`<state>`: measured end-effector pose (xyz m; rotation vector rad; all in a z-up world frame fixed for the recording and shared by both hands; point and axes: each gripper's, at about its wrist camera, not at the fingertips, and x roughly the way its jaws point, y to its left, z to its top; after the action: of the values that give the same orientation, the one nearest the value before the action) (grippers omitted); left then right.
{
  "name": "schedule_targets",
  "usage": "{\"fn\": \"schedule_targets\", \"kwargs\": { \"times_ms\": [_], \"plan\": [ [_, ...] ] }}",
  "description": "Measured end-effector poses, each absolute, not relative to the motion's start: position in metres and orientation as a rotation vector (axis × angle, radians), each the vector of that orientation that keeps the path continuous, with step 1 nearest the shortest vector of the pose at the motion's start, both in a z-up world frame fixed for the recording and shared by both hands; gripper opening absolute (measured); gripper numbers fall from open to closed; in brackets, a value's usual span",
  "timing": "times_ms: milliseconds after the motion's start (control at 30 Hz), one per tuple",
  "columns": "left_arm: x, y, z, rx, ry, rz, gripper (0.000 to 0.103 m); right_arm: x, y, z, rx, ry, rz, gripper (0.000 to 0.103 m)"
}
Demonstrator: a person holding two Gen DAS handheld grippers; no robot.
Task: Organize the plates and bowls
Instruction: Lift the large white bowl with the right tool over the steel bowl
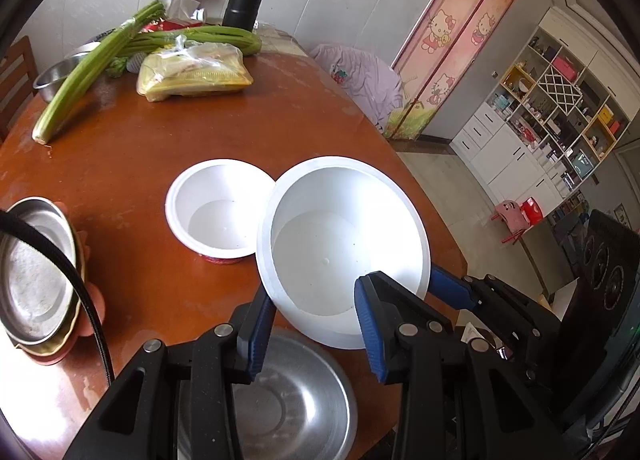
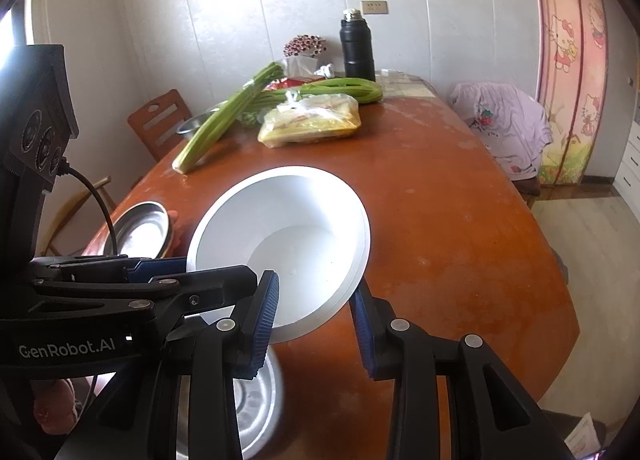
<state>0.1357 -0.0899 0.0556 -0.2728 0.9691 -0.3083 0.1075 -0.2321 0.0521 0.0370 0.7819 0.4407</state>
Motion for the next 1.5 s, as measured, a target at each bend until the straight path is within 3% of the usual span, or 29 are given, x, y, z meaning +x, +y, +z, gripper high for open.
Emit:
{"fn": "schedule_targets", "kwargs": {
  "times_ms": [633,1500],
  "plan": [
    [0.084,-0.052,0.07,-0.275,0.928,-0.278,0.04,0.062,-0.197,0.068,0.015,0.776,0.53,0.037],
    [0.062,-0.041,0.028,-0.276,1.034,-0.263,0.04,0.046,-0.181,0.034,-0.036,0.905,0.602,0.038]
  ]
}}
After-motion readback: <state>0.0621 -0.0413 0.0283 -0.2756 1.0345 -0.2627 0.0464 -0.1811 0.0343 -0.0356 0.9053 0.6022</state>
